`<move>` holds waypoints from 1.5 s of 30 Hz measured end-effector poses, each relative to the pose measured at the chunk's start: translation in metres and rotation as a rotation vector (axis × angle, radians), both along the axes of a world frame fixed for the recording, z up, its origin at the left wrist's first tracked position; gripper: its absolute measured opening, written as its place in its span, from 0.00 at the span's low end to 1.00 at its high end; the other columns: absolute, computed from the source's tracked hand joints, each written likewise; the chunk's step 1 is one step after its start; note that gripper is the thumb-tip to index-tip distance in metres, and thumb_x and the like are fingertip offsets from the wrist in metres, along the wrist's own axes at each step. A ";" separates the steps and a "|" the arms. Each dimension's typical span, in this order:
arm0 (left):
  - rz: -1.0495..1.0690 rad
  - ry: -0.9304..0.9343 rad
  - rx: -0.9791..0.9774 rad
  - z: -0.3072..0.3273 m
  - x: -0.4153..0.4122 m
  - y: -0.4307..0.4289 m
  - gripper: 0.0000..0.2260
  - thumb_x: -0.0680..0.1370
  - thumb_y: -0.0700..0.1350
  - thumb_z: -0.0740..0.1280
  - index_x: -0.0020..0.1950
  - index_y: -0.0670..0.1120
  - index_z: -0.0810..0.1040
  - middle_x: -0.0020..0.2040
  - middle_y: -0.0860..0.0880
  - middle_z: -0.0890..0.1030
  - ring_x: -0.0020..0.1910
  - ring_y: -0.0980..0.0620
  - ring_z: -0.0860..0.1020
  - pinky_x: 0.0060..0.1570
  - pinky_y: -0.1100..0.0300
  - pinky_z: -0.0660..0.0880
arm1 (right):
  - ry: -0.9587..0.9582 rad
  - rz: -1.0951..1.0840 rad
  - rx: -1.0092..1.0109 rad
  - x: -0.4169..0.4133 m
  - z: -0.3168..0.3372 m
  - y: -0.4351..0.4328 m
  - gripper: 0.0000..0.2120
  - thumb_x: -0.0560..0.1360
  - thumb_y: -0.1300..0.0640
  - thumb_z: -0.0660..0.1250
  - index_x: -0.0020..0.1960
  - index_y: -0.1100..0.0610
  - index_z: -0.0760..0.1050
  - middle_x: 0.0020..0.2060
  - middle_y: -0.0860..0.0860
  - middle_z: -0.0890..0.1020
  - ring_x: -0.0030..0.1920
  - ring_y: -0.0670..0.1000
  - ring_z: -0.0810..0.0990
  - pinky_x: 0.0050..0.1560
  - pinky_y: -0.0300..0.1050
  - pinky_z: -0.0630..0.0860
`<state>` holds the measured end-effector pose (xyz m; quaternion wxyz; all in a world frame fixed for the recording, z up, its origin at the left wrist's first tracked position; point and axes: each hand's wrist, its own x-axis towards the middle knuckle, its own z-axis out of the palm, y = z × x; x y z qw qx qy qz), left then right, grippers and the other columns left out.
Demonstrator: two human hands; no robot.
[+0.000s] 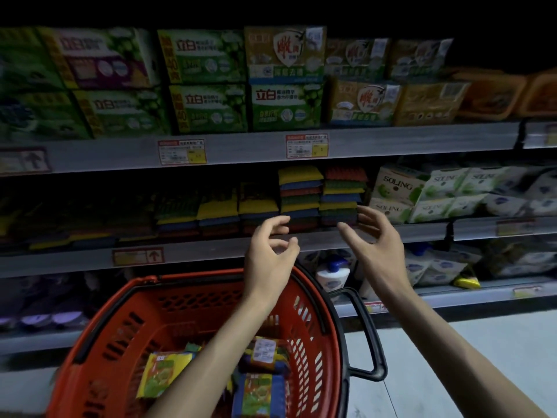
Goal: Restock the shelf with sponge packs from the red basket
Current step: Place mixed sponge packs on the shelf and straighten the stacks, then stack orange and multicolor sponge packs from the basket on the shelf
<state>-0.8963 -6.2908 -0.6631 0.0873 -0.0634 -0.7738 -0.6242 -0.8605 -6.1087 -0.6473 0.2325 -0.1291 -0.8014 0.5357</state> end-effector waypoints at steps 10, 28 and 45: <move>-0.184 0.167 -0.544 0.020 0.048 -0.091 0.20 0.80 0.54 0.70 0.72 0.56 0.74 0.68 0.60 0.74 0.67 0.60 0.73 0.64 0.66 0.69 | -0.066 0.321 0.507 0.056 0.018 -0.048 0.32 0.75 0.41 0.72 0.76 0.46 0.68 0.73 0.43 0.71 0.72 0.42 0.69 0.71 0.43 0.70; -0.256 0.019 -1.343 -0.055 0.094 -0.283 0.33 0.73 0.68 0.58 0.75 0.56 0.74 0.77 0.46 0.71 0.75 0.42 0.70 0.74 0.42 0.64 | -0.625 0.665 0.919 0.075 -0.098 -0.151 0.42 0.75 0.31 0.65 0.82 0.47 0.54 0.82 0.58 0.53 0.82 0.58 0.52 0.77 0.54 0.60; -0.407 -0.040 -1.573 -0.120 0.080 -0.320 0.27 0.77 0.59 0.67 0.73 0.49 0.74 0.67 0.42 0.77 0.67 0.40 0.74 0.72 0.45 0.64 | -1.026 0.811 0.955 0.067 -0.196 -0.158 0.43 0.72 0.39 0.71 0.81 0.41 0.54 0.77 0.58 0.63 0.74 0.63 0.68 0.71 0.56 0.71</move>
